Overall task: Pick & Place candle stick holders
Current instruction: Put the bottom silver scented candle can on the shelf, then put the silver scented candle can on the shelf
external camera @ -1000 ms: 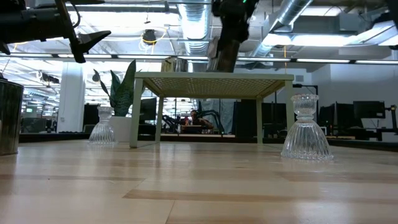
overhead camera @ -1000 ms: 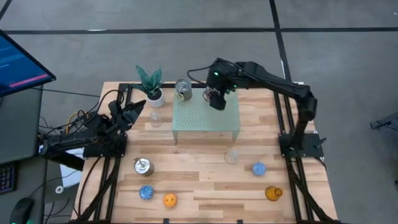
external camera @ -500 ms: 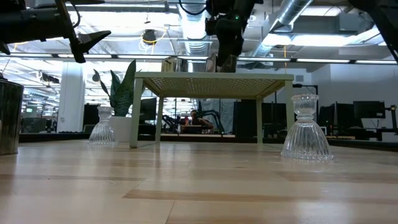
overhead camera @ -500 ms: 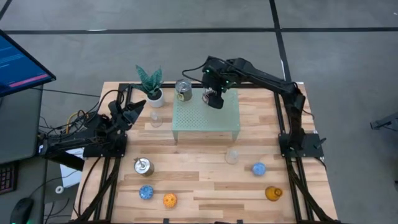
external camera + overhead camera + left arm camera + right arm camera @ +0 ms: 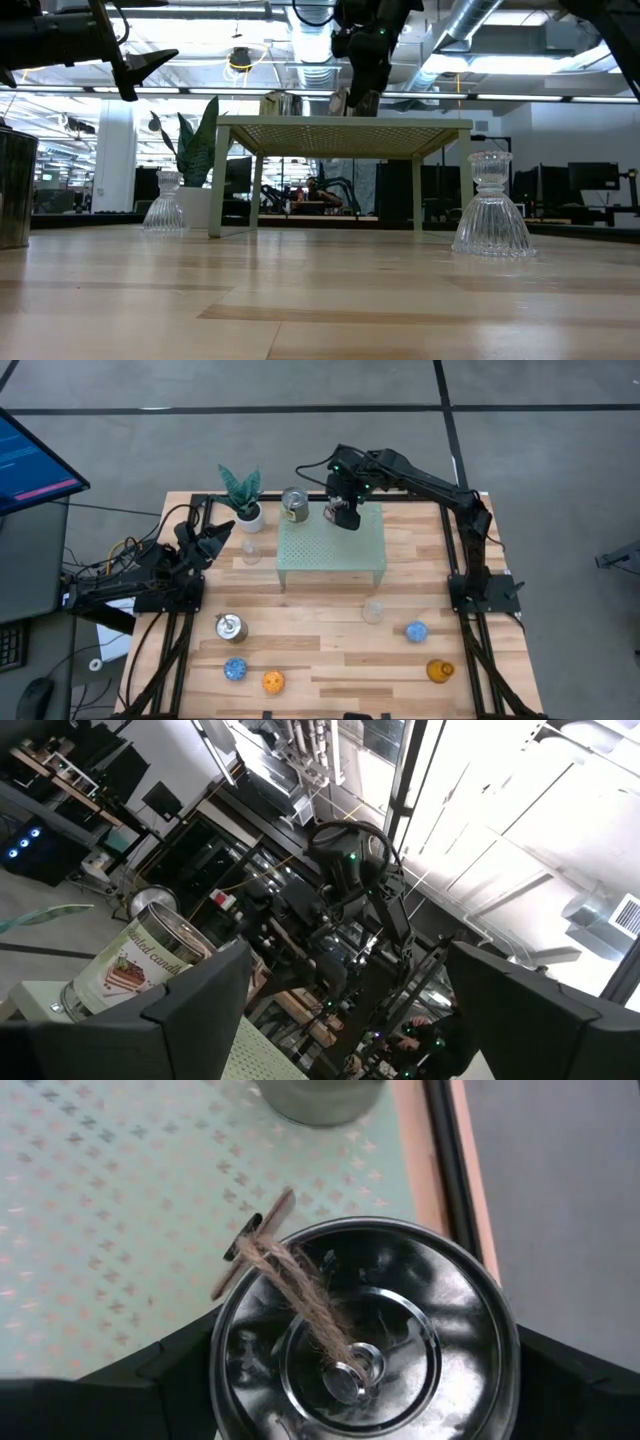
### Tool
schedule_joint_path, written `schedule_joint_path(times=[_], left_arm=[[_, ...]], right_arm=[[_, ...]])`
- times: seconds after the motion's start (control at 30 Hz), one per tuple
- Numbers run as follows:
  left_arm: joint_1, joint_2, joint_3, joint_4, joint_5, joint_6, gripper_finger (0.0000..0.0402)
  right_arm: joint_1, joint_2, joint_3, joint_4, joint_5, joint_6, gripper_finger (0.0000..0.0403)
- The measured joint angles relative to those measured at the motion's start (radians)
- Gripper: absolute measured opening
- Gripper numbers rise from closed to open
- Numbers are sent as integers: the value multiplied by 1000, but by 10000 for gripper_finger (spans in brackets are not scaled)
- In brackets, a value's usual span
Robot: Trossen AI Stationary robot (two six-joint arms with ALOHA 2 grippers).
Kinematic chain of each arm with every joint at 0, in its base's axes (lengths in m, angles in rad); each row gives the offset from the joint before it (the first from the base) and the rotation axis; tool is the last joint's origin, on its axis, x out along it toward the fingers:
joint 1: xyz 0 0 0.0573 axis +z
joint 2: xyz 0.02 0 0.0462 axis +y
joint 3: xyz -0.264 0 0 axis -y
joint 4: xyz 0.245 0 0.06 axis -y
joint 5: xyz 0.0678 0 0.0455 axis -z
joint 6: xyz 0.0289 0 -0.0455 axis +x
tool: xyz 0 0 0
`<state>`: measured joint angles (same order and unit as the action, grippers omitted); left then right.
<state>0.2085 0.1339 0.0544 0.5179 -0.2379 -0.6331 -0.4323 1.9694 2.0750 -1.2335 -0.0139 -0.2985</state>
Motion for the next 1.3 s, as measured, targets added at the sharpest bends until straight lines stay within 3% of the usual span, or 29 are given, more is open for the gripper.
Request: schedule_joint_path(times=[0.6, 0.93, 1.13, 1.3], left_arm=[[0, 0, 0, 0, 0, 0, 337], [0, 0, 0, 0, 0, 0, 337], [0, 0, 0, 0, 0, 0, 337], [0, 0, 0, 0, 0, 0, 337]], right_arm=[[11, -1, 0, 73, -16, 0, 371], [11, -4, 12, 89, 7, -8, 374], [5, -69, 139, 97, 22, -15, 373], [26, -146, 155, 73, 15, 10, 364]])
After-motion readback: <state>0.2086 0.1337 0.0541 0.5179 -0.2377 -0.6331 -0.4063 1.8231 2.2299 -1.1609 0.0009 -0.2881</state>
